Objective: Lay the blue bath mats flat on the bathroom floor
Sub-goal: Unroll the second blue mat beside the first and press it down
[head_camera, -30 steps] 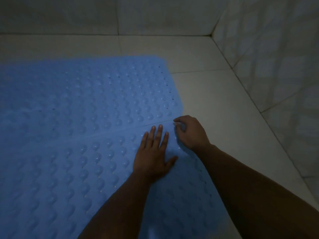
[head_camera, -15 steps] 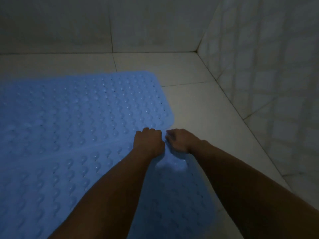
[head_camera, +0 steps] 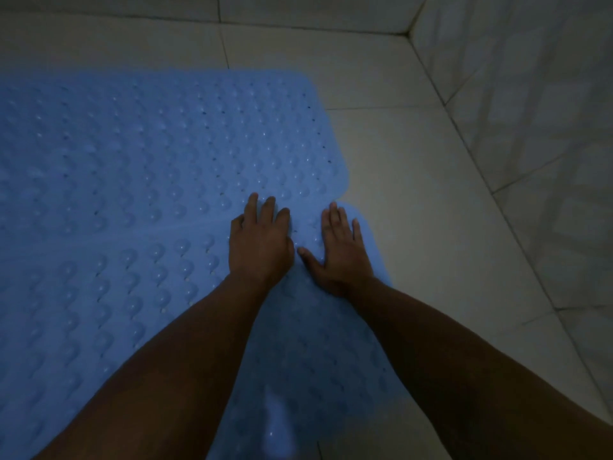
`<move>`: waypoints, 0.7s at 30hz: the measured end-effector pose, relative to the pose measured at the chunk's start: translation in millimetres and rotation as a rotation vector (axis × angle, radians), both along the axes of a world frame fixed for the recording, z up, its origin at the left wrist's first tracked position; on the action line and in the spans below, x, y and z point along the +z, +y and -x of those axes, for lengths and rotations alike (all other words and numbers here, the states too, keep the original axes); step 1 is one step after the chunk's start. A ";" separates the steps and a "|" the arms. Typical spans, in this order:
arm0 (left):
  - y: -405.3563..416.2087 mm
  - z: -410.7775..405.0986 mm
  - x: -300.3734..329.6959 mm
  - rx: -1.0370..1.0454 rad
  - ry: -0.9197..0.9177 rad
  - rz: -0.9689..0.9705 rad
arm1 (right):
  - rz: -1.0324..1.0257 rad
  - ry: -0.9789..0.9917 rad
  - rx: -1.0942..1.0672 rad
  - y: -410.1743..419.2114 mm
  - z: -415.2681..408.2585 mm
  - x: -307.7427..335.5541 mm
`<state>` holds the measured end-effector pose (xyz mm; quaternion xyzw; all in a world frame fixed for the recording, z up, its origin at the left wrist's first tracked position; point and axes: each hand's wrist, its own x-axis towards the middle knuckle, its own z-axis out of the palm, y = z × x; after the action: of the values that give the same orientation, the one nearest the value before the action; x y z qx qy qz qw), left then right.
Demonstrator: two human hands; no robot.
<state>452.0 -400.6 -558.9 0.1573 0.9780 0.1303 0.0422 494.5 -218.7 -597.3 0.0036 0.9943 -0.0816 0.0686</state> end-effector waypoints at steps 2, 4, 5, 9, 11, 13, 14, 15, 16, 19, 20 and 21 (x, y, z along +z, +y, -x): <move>-2.5 1.1 6.2 0.004 -0.014 0.015 | 0.074 -0.133 -0.005 3.4 8.6 11.6; -5.2 -0.3 19.2 0.004 -0.017 0.010 | 0.196 -0.317 -0.045 12.7 25.6 38.2; -5.2 -0.9 25.3 0.004 -0.019 0.012 | 0.265 -0.379 -0.086 19.8 35.2 53.7; -3.3 -4.5 41.5 -0.006 -0.021 -0.012 | 0.317 -0.211 -0.211 36.7 24.3 83.8; -3.2 -7.5 42.8 -0.019 -0.018 -0.027 | 0.238 -0.183 -0.163 32.8 -8.5 73.4; -3.1 -13.7 39.9 -0.026 -0.014 -0.033 | 0.163 -0.215 -0.114 27.5 -35.9 52.7; -2.8 -16.0 37.5 -0.031 -0.020 -0.036 | 0.113 -0.215 -0.088 25.8 -43.2 42.1; -2.8 -17.8 33.7 -0.035 -0.024 -0.044 | 0.067 -0.193 -0.070 23.3 -48.0 32.1; -3.0 -19.1 29.4 -0.040 -0.026 -0.054 | 0.032 -0.155 -0.066 20.0 -50.5 23.8; -5.8 -23.9 13.7 -0.043 -0.016 -0.104 | -0.033 -0.006 -0.085 12.7 -56.7 9.8; -7.4 -26.3 7.9 -0.039 0.013 -0.125 | -0.037 0.032 -0.094 13.7 -57.2 8.1; -10.8 -29.1 0.4 -0.038 0.047 -0.138 | -0.026 0.054 -0.095 14.4 -56.4 5.1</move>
<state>481.0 -411.3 -558.5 0.1814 0.9643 0.1928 0.0107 550.9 -204.3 -592.2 0.0493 0.9955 -0.0719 0.0379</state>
